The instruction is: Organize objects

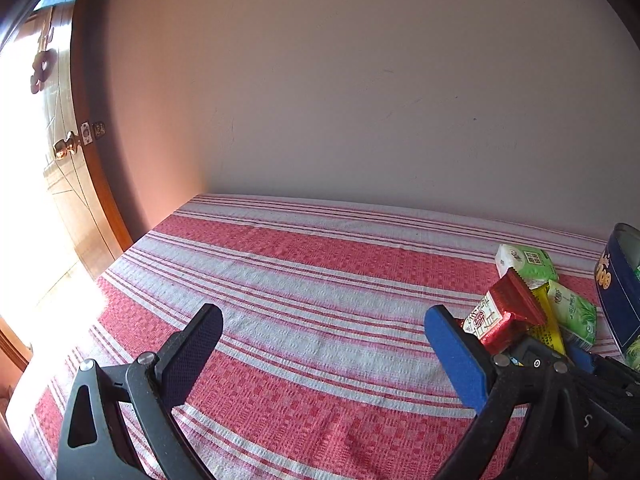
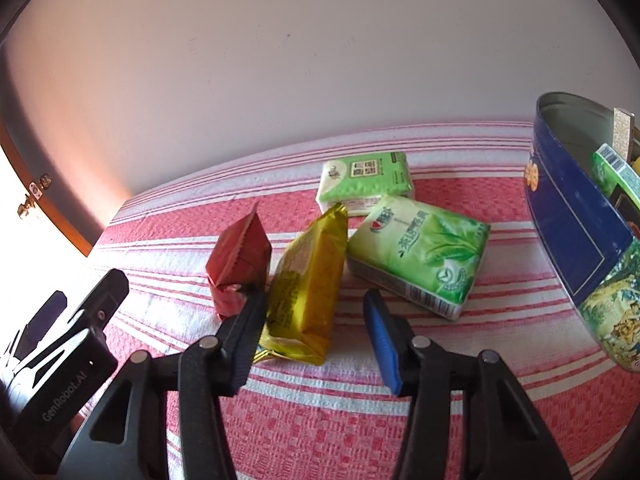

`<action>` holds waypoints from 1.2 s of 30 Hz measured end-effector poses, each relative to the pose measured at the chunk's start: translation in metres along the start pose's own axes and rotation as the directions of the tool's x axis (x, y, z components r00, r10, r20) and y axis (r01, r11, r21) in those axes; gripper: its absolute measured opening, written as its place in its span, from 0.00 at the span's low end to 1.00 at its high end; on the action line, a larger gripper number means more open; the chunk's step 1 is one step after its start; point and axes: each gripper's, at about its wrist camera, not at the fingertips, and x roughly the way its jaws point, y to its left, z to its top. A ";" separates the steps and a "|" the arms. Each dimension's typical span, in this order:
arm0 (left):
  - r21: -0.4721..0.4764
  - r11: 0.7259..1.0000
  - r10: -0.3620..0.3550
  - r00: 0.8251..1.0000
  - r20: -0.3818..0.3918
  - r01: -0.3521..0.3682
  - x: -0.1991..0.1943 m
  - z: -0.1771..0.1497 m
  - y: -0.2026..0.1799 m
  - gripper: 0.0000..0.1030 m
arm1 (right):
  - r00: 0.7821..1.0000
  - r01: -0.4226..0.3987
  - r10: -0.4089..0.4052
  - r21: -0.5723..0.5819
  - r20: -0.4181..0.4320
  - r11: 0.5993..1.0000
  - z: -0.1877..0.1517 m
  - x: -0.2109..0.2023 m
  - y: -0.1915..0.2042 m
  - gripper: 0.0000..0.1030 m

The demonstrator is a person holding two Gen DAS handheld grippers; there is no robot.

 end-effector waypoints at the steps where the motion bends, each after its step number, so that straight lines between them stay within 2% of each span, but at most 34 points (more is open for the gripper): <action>1: 0.005 1.000 -0.002 1.000 0.003 0.002 -0.001 0.000 -0.001 0.99 | 1.000 -0.006 0.006 0.002 -0.010 1.000 0.001 0.004 0.001 0.39; 5: -0.014 0.999 -0.048 0.999 -0.004 0.048 0.002 0.002 0.002 0.99 | 0.998 -0.055 0.056 0.002 -0.025 0.998 0.000 0.007 0.002 0.27; 9: -0.059 0.988 -0.145 0.989 -0.011 0.144 0.001 0.002 0.004 0.99 | 0.998 -0.059 0.060 -0.029 0.032 0.998 -0.006 -0.014 0.002 0.19; 12: -0.074 0.972 -0.224 0.974 0.002 0.224 -0.001 0.001 0.004 0.99 | 0.993 -0.085 0.087 -0.041 0.073 0.996 -0.008 -0.032 -0.004 0.18; 15: -0.058 0.963 -0.262 0.965 0.012 0.262 -0.004 0.000 -0.003 0.99 | 0.987 -0.113 0.119 -0.059 0.106 0.992 -0.014 -0.053 -0.016 0.18; 19: -0.002 0.947 -0.322 0.947 -0.002 0.322 -0.007 -0.002 -0.025 0.99 | 0.980 -0.056 0.070 -0.080 0.186 0.995 -0.015 -0.078 -0.028 0.18; 23: 0.096 0.948 -0.304 0.952 -0.025 0.305 -0.007 -0.002 -0.055 0.99 | 0.961 0.019 0.006 -0.086 0.275 0.996 -0.014 -0.105 -0.049 0.18; 27: 0.107 0.943 -0.304 0.947 -0.103 0.315 0.009 -0.003 -0.078 0.99 | 0.941 0.073 -0.037 -0.096 0.336 0.993 -0.010 -0.123 -0.065 0.18; 30: 0.097 0.945 -0.294 0.942 -0.161 0.312 0.024 -0.001 -0.096 0.99 | 0.944 0.068 -0.043 -0.064 0.328 0.996 -0.007 -0.124 -0.079 0.18; 32: 0.108 0.958 -0.243 0.950 -0.196 0.267 0.035 -0.002 -0.108 0.99 | 0.951 0.050 -0.036 -0.035 0.308 0.998 -0.005 -0.122 -0.086 0.18; 33: 0.106 0.965 -0.216 0.953 -0.212 0.242 0.042 -0.002 -0.112 0.99 | 0.953 0.042 -0.033 -0.025 0.301 0.999 -0.002 -0.111 -0.078 0.18; 34: 0.098 0.968 -0.202 0.950 -0.237 0.230 0.048 -0.003 -0.114 0.95 | 0.954 0.037 -0.029 -0.019 0.299 0.999 -0.001 -0.110 -0.078 0.18; 36: 0.072 0.968 -0.209 0.930 -0.302 0.240 0.061 -0.005 -0.116 0.83 | 0.951 0.037 -0.029 -0.021 0.307 0.999 0.000 -0.112 -0.078 0.18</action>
